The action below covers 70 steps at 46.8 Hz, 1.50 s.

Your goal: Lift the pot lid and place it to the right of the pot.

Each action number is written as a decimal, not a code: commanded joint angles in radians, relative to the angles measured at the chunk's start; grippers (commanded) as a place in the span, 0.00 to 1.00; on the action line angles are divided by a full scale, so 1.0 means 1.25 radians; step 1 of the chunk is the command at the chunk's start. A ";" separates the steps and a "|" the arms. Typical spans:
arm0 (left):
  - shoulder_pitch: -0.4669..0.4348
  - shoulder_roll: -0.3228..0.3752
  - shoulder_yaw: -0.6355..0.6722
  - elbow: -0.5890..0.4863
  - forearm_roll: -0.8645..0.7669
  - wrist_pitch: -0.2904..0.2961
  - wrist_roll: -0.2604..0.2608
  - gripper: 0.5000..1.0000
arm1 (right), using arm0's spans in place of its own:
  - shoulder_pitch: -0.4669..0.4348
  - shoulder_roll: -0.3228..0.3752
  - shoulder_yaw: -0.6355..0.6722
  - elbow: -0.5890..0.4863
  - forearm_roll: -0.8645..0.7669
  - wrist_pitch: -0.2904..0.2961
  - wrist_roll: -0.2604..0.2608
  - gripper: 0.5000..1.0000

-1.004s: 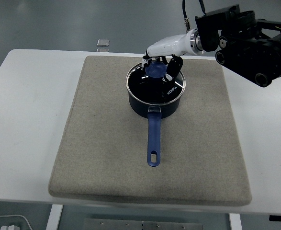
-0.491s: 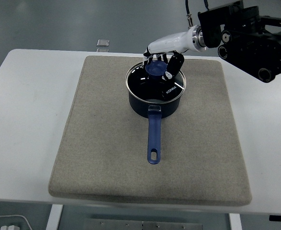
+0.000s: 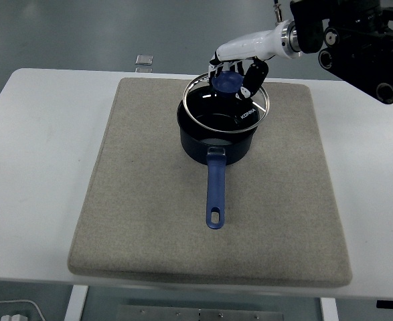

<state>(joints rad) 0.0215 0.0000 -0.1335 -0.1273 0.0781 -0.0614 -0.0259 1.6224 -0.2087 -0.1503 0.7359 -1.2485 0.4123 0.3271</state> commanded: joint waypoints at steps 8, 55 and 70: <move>0.000 0.000 0.000 0.000 -0.001 0.000 0.001 1.00 | -0.001 -0.055 -0.002 -0.008 0.013 0.016 0.000 0.00; 0.001 0.000 0.000 0.000 0.000 0.000 0.000 1.00 | -0.137 -0.199 -0.006 -0.027 0.015 -0.041 -0.001 0.00; 0.000 0.000 0.000 0.000 0.000 0.000 0.000 1.00 | -0.176 -0.194 -0.007 -0.032 0.011 -0.073 0.000 0.00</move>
<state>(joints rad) 0.0221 0.0000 -0.1335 -0.1273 0.0779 -0.0614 -0.0258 1.4111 -0.4513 -0.1590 0.6962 -1.2336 0.3252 0.3268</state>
